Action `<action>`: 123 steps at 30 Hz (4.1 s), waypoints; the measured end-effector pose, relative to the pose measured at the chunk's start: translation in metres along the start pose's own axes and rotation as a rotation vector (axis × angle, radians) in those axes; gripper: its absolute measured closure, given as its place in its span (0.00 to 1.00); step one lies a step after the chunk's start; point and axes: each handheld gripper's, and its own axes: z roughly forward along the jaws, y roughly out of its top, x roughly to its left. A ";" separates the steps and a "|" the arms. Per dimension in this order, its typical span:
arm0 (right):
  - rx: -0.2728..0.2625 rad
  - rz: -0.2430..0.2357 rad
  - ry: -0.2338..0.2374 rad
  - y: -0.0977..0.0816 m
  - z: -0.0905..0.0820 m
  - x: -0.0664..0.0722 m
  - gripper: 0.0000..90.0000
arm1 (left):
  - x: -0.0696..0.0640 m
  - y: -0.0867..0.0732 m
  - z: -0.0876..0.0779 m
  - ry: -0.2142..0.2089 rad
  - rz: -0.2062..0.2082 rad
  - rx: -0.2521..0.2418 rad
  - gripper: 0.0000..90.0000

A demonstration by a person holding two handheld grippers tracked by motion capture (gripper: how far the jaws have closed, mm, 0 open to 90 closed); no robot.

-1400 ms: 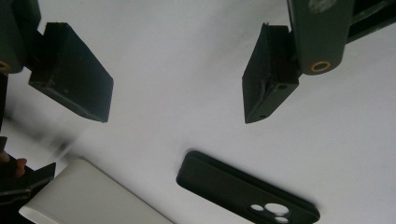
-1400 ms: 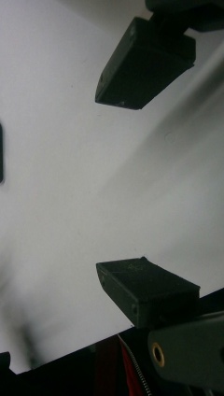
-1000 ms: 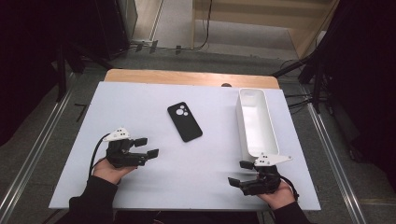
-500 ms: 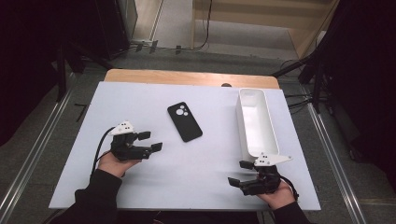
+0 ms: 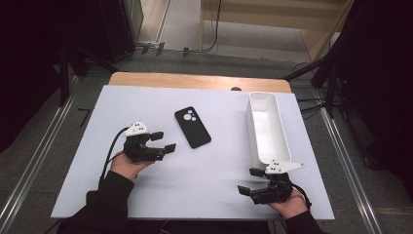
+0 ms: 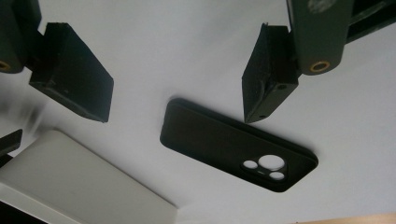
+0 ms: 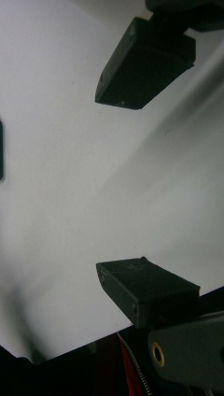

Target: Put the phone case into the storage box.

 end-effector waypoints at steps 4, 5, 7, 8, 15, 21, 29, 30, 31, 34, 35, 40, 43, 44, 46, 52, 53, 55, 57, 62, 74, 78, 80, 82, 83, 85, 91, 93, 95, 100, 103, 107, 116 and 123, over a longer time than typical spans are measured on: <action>0.001 -0.001 0.000 0.000 0.000 0.000 0.17 | -0.001 0.003 0.007 0.001 0.007 0.002 0.28; 0.001 -0.001 0.000 0.000 0.000 0.000 0.17 | 0.000 0.004 0.008 0.000 0.008 0.004 0.28; 0.001 -0.003 0.002 0.000 0.000 0.000 0.17 | 0.000 0.006 0.013 -0.001 0.002 0.002 0.28; 0.002 -0.003 0.002 0.000 0.000 0.000 0.17 | 0.000 0.007 0.015 -0.002 0.001 0.003 0.28; -0.005 -0.013 0.000 0.001 0.002 0.000 0.17 | -0.003 0.014 0.030 0.009 0.001 -0.018 0.28; -0.005 -0.013 0.001 0.001 0.002 -0.001 0.17 | -0.003 0.020 0.039 0.017 0.009 -0.047 0.28; -0.004 -0.008 0.004 0.001 0.001 0.000 0.17 | -0.016 0.031 0.057 0.001 0.033 -0.039 0.31; -0.004 -0.008 0.004 0.001 0.001 0.000 0.17 | -0.016 0.031 0.057 0.001 0.033 -0.039 0.31; -0.004 -0.008 0.005 0.001 0.001 -0.001 0.17 | -0.016 0.031 0.061 -0.003 0.030 -0.030 0.31; -0.007 -0.009 0.004 0.000 0.000 -0.001 0.17 | -0.016 0.028 0.071 0.004 0.041 -0.020 0.31; -0.006 -0.008 0.005 0.000 0.000 -0.001 0.17 | -0.015 0.028 0.074 0.003 0.034 -0.017 0.31; -0.009 -0.011 0.002 0.000 0.000 -0.001 0.17 | -0.016 0.025 0.080 0.015 0.042 -0.012 0.34; -0.008 -0.010 0.005 0.000 0.000 -0.001 0.17 | -0.016 0.023 0.083 0.020 0.040 -0.005 0.52; -0.008 -0.010 0.005 0.000 0.000 -0.001 0.17 | -0.016 0.023 0.083 0.020 0.040 -0.005 0.62; -0.009 -0.013 0.003 0.000 0.000 -0.002 0.17 | -0.017 0.021 0.085 0.020 0.066 0.004 0.83; -0.009 -0.013 0.003 0.000 -0.001 -0.002 0.17 | -0.017 0.017 0.091 0.014 0.046 0.049 1.00; -0.008 -0.010 0.004 0.000 -0.001 -0.002 0.17 | -0.016 0.017 0.091 0.016 0.044 0.047 1.00; -0.008 -0.010 0.003 0.000 -0.001 -0.002 0.17 | -0.015 0.016 0.091 0.016 0.045 0.051 1.00; -0.008 -0.010 0.002 0.000 -0.001 -0.001 0.17 | -0.015 0.014 0.094 0.024 0.038 0.071 1.00; -0.008 -0.010 0.000 0.000 -0.001 -0.001 0.17 | -0.015 0.011 0.098 0.031 0.038 0.101 1.00; -0.008 -0.011 0.002 -0.001 -0.002 -0.002 0.17 | -0.016 0.002 0.108 0.043 0.044 0.189 1.00; -0.009 -0.011 0.002 -0.001 -0.002 -0.002 0.17 | -0.015 0.001 0.107 0.037 0.033 0.202 1.00; -0.009 -0.011 0.002 -0.001 -0.002 -0.002 0.17 | -0.015 0.001 0.107 0.033 0.028 0.200 1.00; -0.008 -0.011 0.001 -0.001 -0.002 -0.002 0.17 | -0.015 0.001 0.106 0.033 0.025 0.202 1.00; -0.008 -0.010 0.002 -0.001 -0.002 -0.002 0.17 | -0.014 0.000 0.106 0.030 0.027 0.201 1.00; -0.010 -0.009 0.002 -0.001 -0.001 -0.002 0.17 | -0.014 0.000 0.104 0.030 0.025 0.206 1.00; -0.010 -0.011 0.002 0.000 -0.001 -0.002 0.17 | -0.014 -0.001 0.099 0.022 0.017 0.220 1.00; -0.010 -0.011 0.002 0.000 -0.002 -0.002 0.17 | -0.014 -0.001 0.099 0.021 0.013 0.220 1.00; -0.010 -0.011 0.003 0.000 -0.002 -0.002 0.17 | -0.013 -0.002 0.097 0.021 0.015 0.220 1.00; -0.011 -0.012 0.005 0.000 -0.001 -0.002 0.17 | -0.012 -0.003 0.094 0.014 0.011 0.230 1.00; -0.011 -0.009 0.007 0.000 -0.001 -0.002 0.17 | -0.012 -0.004 0.092 0.016 0.014 0.234 1.00; -0.011 -0.006 0.007 0.000 -0.001 -0.002 0.17 | -0.012 -0.003 0.090 0.021 0.024 0.245 1.00; -0.014 -0.005 0.006 0.000 -0.002 -0.002 0.17 | -0.010 -0.005 0.081 0.022 0.026 0.270 1.00; -0.014 -0.006 0.005 0.000 -0.002 -0.001 0.17 | -0.006 -0.008 0.072 0.022 0.013 0.282 1.00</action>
